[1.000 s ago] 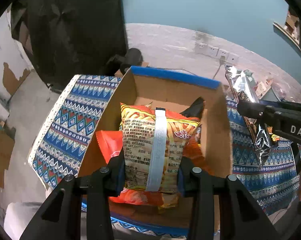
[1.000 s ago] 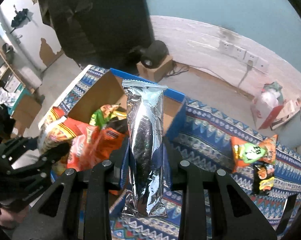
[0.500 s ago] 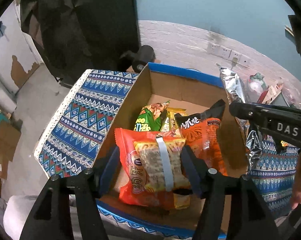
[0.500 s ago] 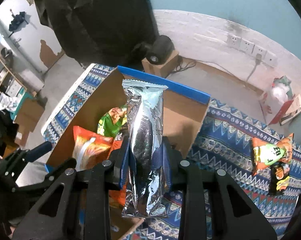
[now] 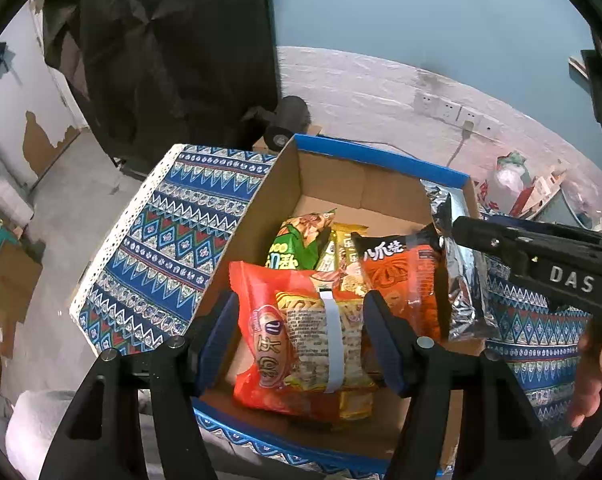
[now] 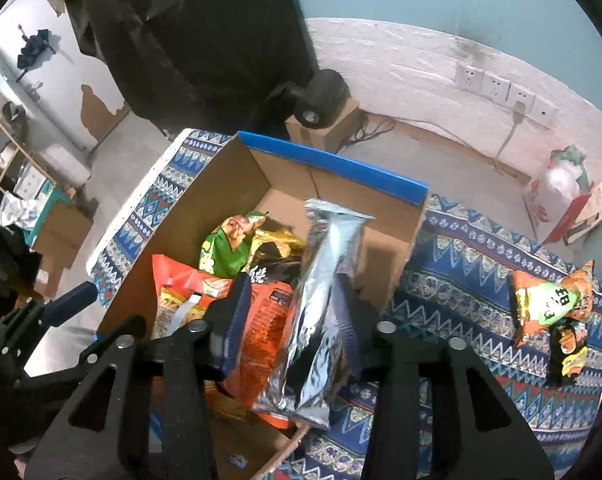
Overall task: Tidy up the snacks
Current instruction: 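Release the bread bag with the left tool while the right tool releases the foil bag into the box, then move both open tools back toward the last two snack bags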
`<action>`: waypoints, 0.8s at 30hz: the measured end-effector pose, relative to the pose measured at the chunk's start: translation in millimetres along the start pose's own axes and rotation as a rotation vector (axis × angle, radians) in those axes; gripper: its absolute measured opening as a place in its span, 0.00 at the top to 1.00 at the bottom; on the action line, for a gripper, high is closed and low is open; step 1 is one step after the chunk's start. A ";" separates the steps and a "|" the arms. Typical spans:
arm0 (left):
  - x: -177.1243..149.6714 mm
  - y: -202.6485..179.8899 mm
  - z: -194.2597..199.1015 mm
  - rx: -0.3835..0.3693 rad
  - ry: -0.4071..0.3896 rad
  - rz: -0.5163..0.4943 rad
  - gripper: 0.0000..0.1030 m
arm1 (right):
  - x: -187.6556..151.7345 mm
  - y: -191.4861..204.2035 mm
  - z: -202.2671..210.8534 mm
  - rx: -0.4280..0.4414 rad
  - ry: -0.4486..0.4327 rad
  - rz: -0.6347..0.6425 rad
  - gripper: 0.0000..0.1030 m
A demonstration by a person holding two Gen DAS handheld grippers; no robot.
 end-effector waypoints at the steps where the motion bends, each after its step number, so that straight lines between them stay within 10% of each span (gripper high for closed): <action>1: 0.3 -1.9 0.6 -0.001 -0.002 -0.004 0.34 | -1.0 -2.3 3.5 -0.003 -0.004 -0.002 0.50; 24: 0.1 -110.6 27.7 -0.076 -0.071 -0.228 0.24 | -48.1 -92.2 87.0 -0.151 -0.045 -0.023 0.27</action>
Point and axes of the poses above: each gripper's, at about its wrist camera, not at the fingertips, and z roughly against the way its jaws point, y to its left, x to its top, the point moved 3 cm from there along -z, roughly the way its jaws point, and after that the axes turned 3 degrees about y, right-handed, at the moved point
